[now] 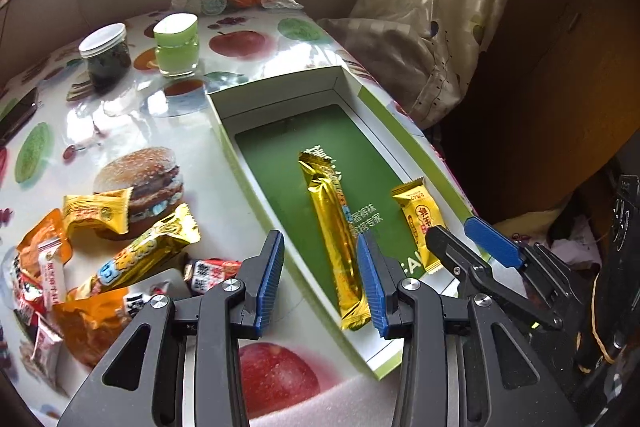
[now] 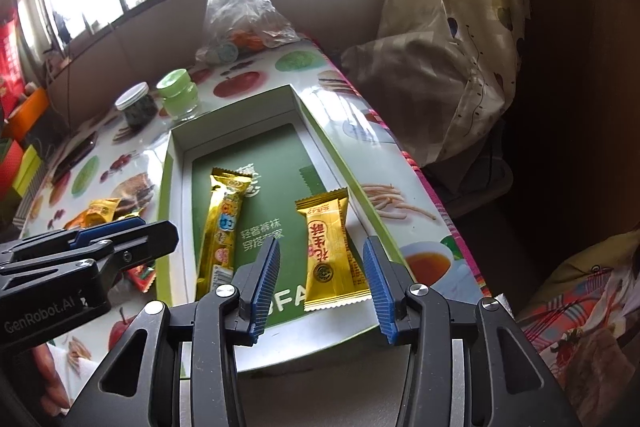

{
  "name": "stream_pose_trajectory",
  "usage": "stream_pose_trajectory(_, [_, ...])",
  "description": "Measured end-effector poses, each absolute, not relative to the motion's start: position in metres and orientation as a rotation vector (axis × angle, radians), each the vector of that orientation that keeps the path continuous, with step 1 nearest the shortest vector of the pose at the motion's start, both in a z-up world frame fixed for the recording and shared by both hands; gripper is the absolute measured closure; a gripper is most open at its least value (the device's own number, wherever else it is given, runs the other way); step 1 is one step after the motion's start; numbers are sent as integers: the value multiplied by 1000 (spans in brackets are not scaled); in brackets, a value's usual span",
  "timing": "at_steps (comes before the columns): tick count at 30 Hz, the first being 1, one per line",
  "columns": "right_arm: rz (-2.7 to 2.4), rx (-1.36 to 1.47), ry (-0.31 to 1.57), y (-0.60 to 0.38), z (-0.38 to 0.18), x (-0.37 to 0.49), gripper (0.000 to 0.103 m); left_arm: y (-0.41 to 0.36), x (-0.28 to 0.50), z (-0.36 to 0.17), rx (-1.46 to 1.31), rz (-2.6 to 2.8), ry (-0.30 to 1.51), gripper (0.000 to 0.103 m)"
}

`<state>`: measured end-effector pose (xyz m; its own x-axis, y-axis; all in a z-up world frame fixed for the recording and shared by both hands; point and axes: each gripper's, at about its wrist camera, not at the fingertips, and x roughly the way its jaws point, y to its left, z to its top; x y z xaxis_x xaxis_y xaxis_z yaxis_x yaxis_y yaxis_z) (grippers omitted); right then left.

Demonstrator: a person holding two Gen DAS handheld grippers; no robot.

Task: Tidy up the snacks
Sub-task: 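Move both open grippers back to the snack pile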

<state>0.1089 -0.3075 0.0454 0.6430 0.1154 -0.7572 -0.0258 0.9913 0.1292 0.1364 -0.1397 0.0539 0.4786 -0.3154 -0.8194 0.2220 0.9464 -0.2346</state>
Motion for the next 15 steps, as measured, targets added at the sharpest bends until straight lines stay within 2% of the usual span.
stream_pose_trajectory(15, [246,19,828,-254,62,89,57,-60,101,49,-147,-194,989,64])
